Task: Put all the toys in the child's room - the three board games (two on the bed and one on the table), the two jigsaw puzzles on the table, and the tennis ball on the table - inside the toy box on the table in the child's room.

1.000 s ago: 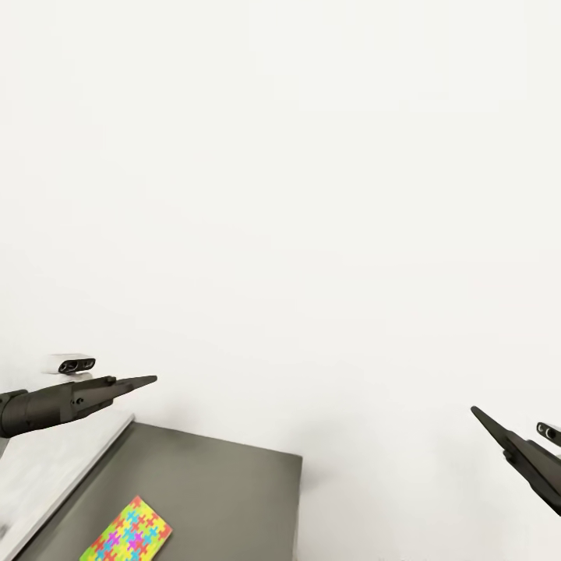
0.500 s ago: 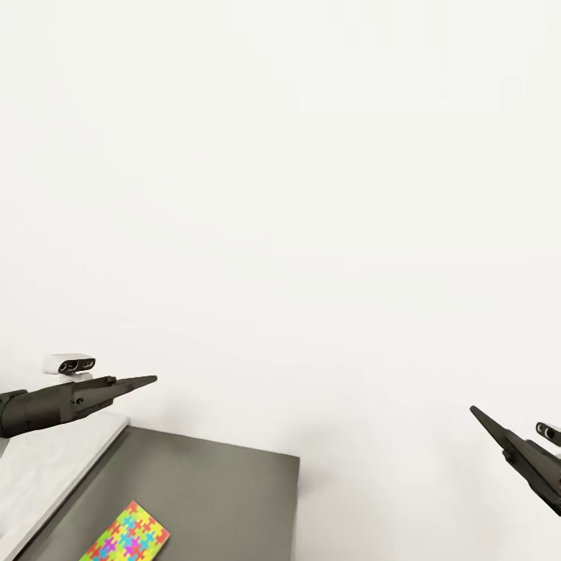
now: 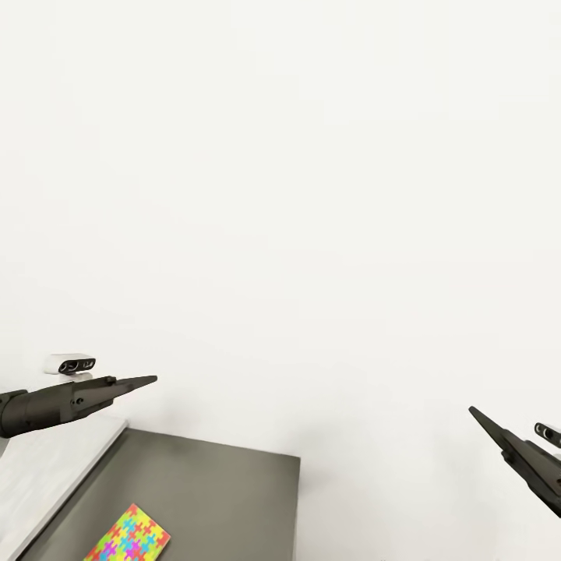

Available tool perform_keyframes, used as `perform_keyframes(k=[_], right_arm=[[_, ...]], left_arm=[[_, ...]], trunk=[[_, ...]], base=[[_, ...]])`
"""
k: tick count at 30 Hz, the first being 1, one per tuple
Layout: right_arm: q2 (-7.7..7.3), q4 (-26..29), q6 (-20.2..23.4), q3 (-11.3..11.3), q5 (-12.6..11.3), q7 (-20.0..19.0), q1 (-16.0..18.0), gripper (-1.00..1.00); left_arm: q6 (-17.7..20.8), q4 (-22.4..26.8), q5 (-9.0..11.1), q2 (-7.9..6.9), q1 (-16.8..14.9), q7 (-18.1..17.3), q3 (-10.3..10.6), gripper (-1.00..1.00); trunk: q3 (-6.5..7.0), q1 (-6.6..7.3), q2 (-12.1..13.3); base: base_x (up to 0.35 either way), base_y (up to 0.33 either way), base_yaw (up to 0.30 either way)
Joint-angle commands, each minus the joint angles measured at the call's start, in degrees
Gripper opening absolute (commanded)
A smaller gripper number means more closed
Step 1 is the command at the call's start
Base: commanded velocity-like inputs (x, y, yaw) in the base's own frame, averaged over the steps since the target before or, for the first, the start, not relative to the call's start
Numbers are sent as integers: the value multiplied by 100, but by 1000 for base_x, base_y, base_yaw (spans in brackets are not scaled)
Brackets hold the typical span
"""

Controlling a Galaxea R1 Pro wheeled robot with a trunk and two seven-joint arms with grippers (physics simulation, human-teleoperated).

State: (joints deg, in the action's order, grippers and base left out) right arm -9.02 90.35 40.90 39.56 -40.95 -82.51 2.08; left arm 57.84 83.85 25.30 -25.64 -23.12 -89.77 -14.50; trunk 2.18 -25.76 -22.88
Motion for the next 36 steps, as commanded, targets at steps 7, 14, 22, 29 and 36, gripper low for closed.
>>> perform_keyframes(k=[7,14,22,29,36], right_arm=[[2,0,75,-1,-8,-9,3,100],[4,4,97,-48,3,435,3,100],[-7,8,125,-181,-13,982,11,100],[-11,17,160,-269,1,1045,17,100],[17,38,172,-358,15,1192,20,100]], left_arm=[[61,0,-6,4,0,-23,4,100],[63,0,-32,5,0,-23,7,100],[73,-19,-77,7,0,-23,8,100],[79,-63,-99,7,-7,-23,9,100],[86,-86,-225,6,-15,-23,-1,100]], trunk=[[20,-2,-4],[24,-2,-4],[24,-2,-4],[24,-2,-4],[23,-2,-4]], base=[[0,53,-108],[0,7,-17],[0,0,-1],[0,0,0],[0,0,0]])
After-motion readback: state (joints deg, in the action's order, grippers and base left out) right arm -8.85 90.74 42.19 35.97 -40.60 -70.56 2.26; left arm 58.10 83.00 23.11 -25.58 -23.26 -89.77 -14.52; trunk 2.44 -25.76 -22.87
